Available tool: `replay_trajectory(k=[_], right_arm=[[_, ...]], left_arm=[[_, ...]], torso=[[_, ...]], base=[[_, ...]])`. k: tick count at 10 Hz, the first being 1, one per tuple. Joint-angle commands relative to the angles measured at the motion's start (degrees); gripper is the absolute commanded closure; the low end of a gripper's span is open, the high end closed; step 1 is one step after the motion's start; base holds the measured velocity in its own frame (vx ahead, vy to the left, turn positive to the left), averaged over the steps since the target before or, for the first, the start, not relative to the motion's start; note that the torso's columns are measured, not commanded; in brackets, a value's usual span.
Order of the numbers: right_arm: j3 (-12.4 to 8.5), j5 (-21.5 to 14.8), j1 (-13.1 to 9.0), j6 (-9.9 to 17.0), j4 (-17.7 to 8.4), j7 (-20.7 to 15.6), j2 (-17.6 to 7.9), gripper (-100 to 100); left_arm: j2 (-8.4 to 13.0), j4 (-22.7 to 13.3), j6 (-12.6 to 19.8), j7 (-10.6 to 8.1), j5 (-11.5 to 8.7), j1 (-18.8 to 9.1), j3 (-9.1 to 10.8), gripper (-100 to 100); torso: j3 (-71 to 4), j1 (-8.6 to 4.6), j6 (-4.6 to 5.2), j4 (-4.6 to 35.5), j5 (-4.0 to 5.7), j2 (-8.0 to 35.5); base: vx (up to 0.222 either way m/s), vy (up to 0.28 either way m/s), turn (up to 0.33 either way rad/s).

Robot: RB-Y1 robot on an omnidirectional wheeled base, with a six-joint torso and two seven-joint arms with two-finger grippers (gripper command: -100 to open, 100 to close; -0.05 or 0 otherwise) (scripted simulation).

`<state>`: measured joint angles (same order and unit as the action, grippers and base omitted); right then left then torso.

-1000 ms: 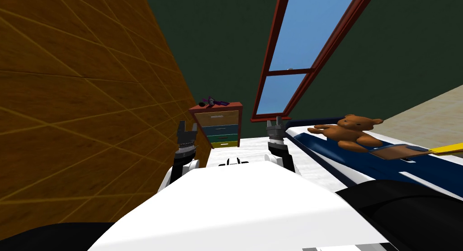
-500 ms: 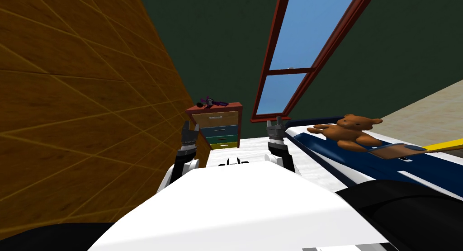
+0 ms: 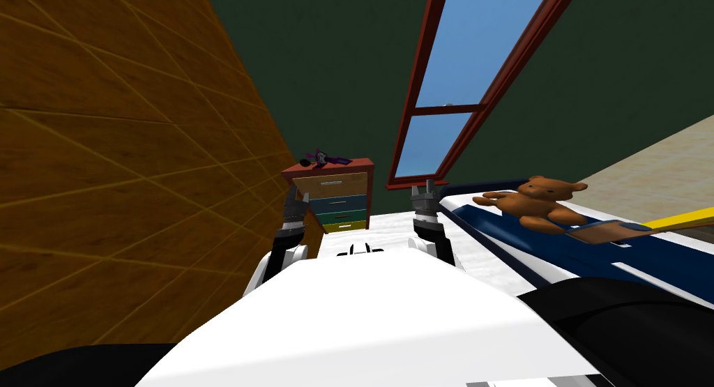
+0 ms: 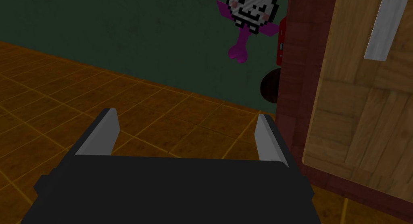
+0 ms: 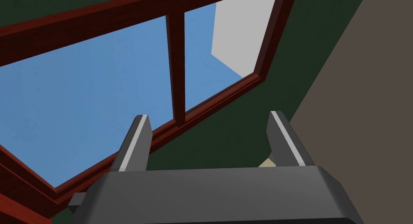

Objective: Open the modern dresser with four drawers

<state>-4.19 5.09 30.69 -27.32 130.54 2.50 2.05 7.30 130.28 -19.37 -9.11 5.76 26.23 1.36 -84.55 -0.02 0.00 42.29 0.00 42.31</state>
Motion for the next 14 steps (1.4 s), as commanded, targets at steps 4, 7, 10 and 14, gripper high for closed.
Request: replay_trajectory(k=[4, 7, 10, 14], right_arm=[[0.0, 0.0, 0.0, 0.0, 0.0, 0.0, 0.0, 0], [0.0, 0.0, 0.0, 0.0, 0.0, 0.0, 0.0, 0], [0.0, 0.0, 0.0, 0.0, 0.0, 0.0, 0.0, 0], [0.0, 0.0, 0.0, 0.0, 0.0, 0.0, 0.0, 0]], left_arm=[[0.3, -0.9, 6.9, -0.55, 0.3, -0.8, 0.05, -100], [1.3, -1.1, 10.8, -0.79, 0.5, -1.2, -0.07, -100], [2.6, -1.3, 14.1, -0.99, 0.7, -1.5, -0.16, -100], [4.0, -1.7, 19.0, -1.28, 1.0, -2.0, -0.31, -100]], torso=[[0.0, 0.03, 0.0, 0.0, -0.01, 0.0], [0.0, 0.01, 0.01, 0.0, 0.0, -0.1], [0.0, 0.01, 0.0, 0.0, 0.0, 0.0], [0.0, 0.03, 0.0, 0.0, -0.01, 0.0]], base=[[0.062, 0.009, -0.038], [0.054, 0.012, -0.043], [0.05, 0.01, -0.029], [0.049, 0.009, -0.041]])
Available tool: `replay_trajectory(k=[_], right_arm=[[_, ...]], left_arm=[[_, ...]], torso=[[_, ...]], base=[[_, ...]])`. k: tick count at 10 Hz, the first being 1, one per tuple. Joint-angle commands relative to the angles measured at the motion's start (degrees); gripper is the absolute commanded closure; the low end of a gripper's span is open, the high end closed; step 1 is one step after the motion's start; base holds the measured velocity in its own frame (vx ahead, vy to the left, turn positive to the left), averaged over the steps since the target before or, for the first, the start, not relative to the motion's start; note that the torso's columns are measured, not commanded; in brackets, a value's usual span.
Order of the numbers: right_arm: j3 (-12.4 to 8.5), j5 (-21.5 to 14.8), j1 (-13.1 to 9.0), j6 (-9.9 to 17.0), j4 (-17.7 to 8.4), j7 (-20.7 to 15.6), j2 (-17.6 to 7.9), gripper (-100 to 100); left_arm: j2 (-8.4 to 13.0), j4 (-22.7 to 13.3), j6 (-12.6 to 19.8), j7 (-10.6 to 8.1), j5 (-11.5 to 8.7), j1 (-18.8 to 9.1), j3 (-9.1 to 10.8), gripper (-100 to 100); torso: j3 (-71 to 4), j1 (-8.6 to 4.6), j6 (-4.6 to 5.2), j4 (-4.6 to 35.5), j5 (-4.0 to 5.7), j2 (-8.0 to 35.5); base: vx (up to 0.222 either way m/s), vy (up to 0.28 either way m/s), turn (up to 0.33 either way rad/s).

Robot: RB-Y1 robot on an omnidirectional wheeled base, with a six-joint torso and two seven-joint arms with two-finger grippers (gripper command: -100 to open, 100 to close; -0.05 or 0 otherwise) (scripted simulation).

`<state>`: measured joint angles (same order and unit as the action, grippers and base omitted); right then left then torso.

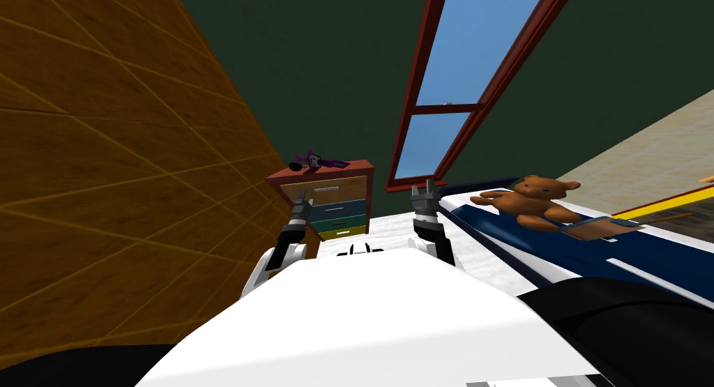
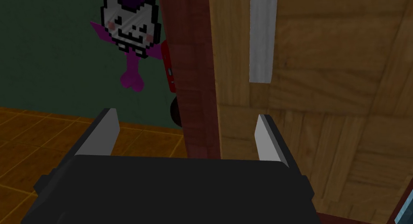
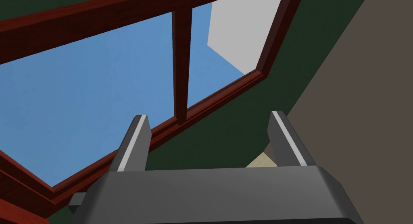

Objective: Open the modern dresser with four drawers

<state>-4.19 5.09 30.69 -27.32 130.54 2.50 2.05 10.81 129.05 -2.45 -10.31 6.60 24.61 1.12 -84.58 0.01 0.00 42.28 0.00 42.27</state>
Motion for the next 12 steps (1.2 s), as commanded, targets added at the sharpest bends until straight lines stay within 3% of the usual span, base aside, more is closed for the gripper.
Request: replay_trajectory(k=[1, 9, 10, 11, 12], right_arm=[[0.0, 0.0, 0.0, 0.0, 0.0, 0.0, 0.0, 0], [0.0, 0.0, 0.0, 0.0, 0.0, 0.0, 0.0, 0], [0.0, 0.0, 0.0, 0.0, 0.0, 0.0, 0.0, 0], [0.0, 0.0, 0.0, 0.0, 0.0, 0.0, 0.0, 0], [0.0, 0.0, 0.0, 0.0, 0.0, 0.0, 0.0, 0]], left_arm=[[0.9, -0.6, 3.4, -0.17, 0.2, -0.5, -0.11, -100], [3.6, -1.5, 12.9, -0.72, 0.8, -1.5, -0.4, -100], [3.3, -1.5, 12.0, -0.66, 0.8, -1.4, -0.38, -100], [0.6, -3.4, 13.5, 0.45, 2.6, -4.3, 0.97, -100], [-0.8, -4.3, 14.1, 1.01, 3.5, -6.0, 1.65, -100]], torso=[[0.0, -0.01, 0.0, 0.0, 0.0, 0.0], [0.0, -0.01, 0.0, 0.0, 0.0, 0.0], [0.0, -0.01, 0.0, 0.0, 0.0, 0.0], [0.0, -0.03, -0.01, 0.0, 0.01, 0.1], [0.2, 0.11, 0.06, 0.1, -0.03, 0.3]], base=[[0.063, 0.012, -0.036], [0.054, 0.012, -0.035], [0.024, 0.006, -0.007], [-0.058, 0.059, -0.268], [-0.105, 0.087, -0.304]])
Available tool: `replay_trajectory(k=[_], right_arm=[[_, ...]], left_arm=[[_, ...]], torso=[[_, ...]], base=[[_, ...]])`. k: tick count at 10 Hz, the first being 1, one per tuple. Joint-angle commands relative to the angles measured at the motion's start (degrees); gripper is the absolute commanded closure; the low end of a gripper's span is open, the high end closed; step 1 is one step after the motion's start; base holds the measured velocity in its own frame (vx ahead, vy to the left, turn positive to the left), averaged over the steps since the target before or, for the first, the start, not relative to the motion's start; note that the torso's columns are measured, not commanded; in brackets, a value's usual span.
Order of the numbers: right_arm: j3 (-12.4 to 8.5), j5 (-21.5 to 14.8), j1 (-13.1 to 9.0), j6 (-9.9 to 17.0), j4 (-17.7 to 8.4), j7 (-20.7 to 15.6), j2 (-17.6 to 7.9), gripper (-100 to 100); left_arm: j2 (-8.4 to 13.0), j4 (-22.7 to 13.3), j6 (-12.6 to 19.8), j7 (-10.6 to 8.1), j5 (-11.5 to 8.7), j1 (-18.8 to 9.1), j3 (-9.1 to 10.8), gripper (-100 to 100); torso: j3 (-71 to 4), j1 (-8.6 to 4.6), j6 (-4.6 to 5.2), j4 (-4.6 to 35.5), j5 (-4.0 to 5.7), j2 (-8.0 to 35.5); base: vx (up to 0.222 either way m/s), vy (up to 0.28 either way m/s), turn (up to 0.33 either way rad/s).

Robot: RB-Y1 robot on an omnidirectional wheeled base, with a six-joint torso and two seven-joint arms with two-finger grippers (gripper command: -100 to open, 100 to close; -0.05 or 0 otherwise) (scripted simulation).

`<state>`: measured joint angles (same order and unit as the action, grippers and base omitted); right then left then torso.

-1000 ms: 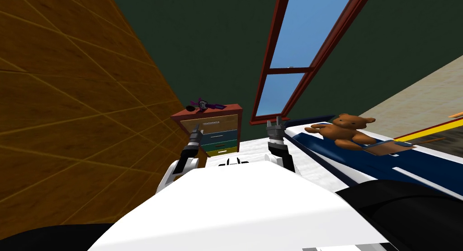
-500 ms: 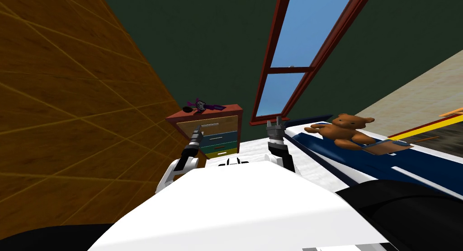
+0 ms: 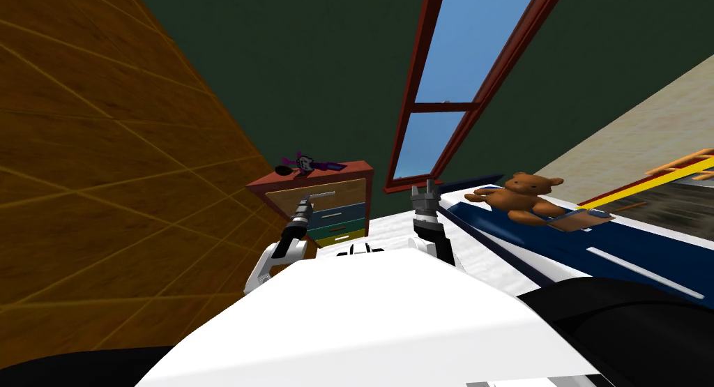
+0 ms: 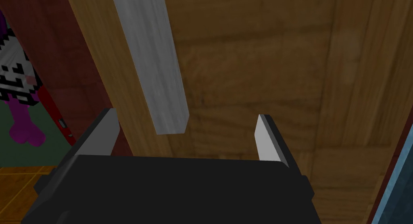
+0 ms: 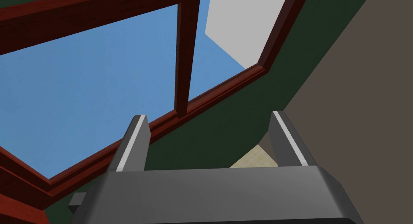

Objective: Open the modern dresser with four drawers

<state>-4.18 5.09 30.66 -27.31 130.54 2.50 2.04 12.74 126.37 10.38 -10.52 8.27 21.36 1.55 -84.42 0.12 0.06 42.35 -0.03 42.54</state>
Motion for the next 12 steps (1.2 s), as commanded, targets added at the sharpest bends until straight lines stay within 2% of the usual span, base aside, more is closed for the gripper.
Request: replay_trajectory(k=[1, 7, 8, 9, 12], right_arm=[[0.0, 0.0, 0.0, 0.0, 0.0, 0.0, 0.0, 0], [0.0, 0.0, 0.0, 0.0, 0.0, 0.0, 0.0, 0], [0.0, 0.0, 0.0, 0.0, 0.0, 0.0, 0.0, 0], [0.0, 0.0, 0.0, 0.0, 0.0, 0.0, 0.0, 0], [0.0, 0.0, 0.1, 0.0, 0.0, 0.0, 0.0, 0]], left_arm=[[-4.2, -2.5, 1.9, 1.79, 2.7, -4.3, 1.9, -100], [-12.6, -8.1, 5.8, 5.15, 8.0, -13.6, 5.97, -100], [-11.7, -7.4, 5.4, 4.75, 7.5, -12.7, 5.5, -100], [-9.8, -6.2, 4.5, 4.03, 6.3, -10.5, 4.61, 100], [-5.6, -3.5, 2.6, 2.35, 3.6, -5.9, 2.58, 100]], torso=[[0.0, 0.04, -0.06, 0.0, -0.02, 0.1], [-0.2, -0.12, -0.06, -0.1, 0.03, -0.3], [-0.1, -0.08, -0.06, -0.1, 0.02, -0.2], [-0.2, -0.17, -0.11, -0.1, 0.04, -0.4], [-0.3, -0.28, -0.04, -0.2, 0.08, -0.5]], base=[[-0.107, 0.098, -0.205], [-0.099, 0.069, -0.208], [-0.043, 0.035, -0.049], [0.045, -0.041, 0.278], [0.117, -0.085, 0.266]])
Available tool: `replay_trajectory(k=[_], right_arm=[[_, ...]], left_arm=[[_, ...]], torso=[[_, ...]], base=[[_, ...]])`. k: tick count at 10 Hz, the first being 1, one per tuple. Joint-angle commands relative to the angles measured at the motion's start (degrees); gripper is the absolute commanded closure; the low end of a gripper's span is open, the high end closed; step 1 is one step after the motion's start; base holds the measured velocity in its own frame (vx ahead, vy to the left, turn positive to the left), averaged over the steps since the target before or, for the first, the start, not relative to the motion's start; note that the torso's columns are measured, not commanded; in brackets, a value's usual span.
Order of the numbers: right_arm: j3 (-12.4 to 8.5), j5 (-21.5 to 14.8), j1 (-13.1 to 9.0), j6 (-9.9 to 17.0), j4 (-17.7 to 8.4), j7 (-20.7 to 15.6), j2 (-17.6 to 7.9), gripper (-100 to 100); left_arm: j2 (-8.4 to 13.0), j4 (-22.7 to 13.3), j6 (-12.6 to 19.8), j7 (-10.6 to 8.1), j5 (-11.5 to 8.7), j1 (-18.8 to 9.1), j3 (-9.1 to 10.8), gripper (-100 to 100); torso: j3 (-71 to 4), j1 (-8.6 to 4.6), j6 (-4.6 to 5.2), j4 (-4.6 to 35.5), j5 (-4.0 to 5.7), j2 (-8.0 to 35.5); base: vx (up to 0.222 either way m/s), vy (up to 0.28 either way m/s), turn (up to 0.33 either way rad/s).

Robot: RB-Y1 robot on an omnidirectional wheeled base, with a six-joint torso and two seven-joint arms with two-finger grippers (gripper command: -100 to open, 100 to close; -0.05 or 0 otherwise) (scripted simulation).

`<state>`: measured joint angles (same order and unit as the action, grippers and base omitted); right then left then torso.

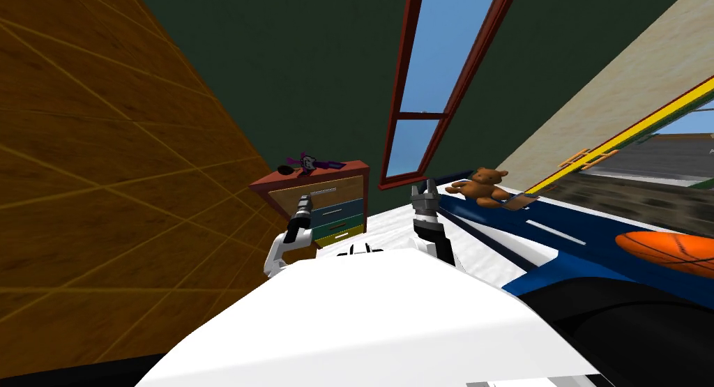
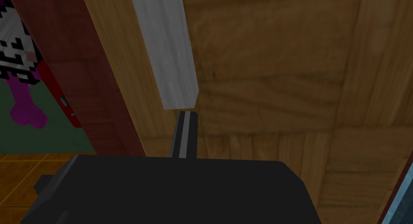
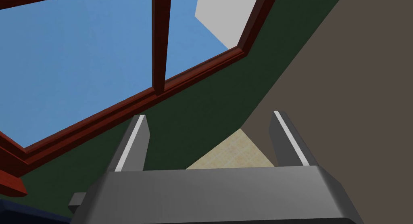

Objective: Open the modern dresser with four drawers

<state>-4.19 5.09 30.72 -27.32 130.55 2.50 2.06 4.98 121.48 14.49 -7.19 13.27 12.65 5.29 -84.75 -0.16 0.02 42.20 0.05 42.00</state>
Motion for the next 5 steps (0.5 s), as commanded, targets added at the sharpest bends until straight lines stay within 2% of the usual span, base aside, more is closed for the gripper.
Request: replay_trajectory(k=[1, 5], right_arm=[[0.0, 0.0, 0.0, 0.0, 0.0, 0.0, 0.0, 0], [0.0, 0.0, 0.0, 0.0, 0.0, 0.0, 0.0, 0]], left_arm=[[3.6, 2.4, -2.2, -1.55, -2.3, 4.4, -1.83, 100], [9.2, 6.0, -4.7, -3.79, -5.9, 10.6, -4.55, 100]], torso=[[0.1, 0.23, 0.05, 0.0, -0.09, 0.2], [0.2, 0.13, -0.03, 0.1, -0.04, 0.3]], base=[[0.103, -0.057, 0.172], [0.091, -0.078, 0.198]])
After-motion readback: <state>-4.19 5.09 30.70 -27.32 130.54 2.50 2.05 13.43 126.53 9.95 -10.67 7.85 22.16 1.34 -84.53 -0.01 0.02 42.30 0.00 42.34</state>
